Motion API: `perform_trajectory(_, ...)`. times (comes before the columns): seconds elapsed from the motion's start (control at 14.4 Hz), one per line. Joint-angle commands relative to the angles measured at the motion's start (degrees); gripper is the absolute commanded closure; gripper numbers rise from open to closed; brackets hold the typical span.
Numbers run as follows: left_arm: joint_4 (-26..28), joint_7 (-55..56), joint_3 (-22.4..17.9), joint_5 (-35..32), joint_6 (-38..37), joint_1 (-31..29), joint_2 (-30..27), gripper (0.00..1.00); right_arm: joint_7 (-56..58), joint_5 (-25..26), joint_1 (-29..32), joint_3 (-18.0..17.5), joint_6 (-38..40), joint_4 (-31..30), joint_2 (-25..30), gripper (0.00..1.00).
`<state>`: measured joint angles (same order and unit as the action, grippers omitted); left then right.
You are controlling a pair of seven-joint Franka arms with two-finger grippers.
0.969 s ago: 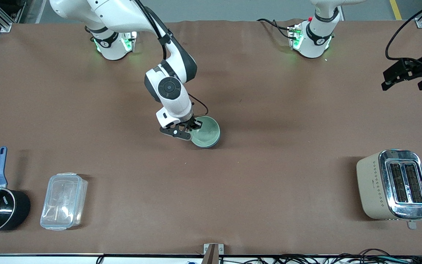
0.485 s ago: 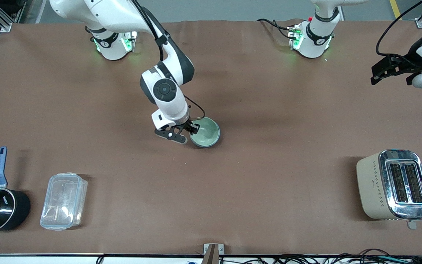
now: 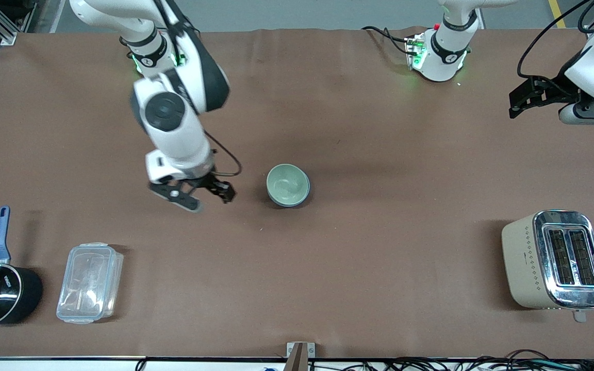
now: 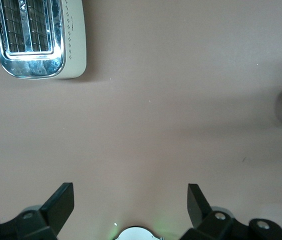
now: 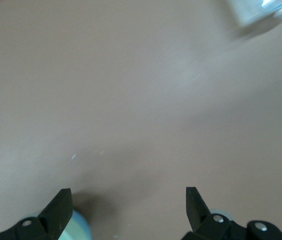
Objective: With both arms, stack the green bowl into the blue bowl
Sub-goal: 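Open the right gripper and withdraw it from the stacked bowls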
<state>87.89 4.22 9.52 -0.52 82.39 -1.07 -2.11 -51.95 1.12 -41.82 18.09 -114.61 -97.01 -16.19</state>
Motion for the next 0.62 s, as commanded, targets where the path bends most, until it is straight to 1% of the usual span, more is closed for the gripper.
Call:
perform_trajectory(0.0, 1.2, 0.0, -0.2, 0.4, 0.5, -0.3, -0.9, 0.00, 7.3, 2.0, 2.3, 2.6, 8.7, 2.9, 4.4, 0.00)
perform_trajectory(0.14, 0.6, -0.8, -0.6, 0.5, 0.4, -0.6, -0.8, 0.00, 14.8, 2.0, 6.3, 3.8, 16.7, 7.4, 7.2, 0.00)
perform_trajectory(0.21, 0.6, -0.9, -0.6, 0.5, 0.4, -0.9, -0.8, 0.00, 19.0, 2.0, 9.4, 3.6, 20.8, 9.6, 8.1, 0.00)
perform_trajectory(0.28, 0.4, -0.9, -0.6, 0.4, 0.3, -0.9, -0.8, 0.00, 23.5, 1.6, 13.1, 3.0, 25.4, 11.7, 9.1, 0.00)
perform_trajectory(0.42, 0.3, -0.9, -0.6, 0.4, 0.3, -0.9, -0.8, 0.00, 34.0, 1.1, 21.2, 1.6, 32.7, 18.3, 9.2, 0.00)
perform_trajectory(0.48, 0.3, -0.9, -0.6, 0.4, 0.3, -0.9, -0.7, 0.00, 38.3, 1.0, 25.2, 1.1, 35.7, 20.4, 9.2, 0.00)
perform_trajectory(0.55, -0.3, -0.6, -0.6, 0.3, 0.3, -0.8, -0.5, 0.00, 41.8, 0.7, 28.2, 1.0, 36.6, 22.0, 9.3, 0.00)
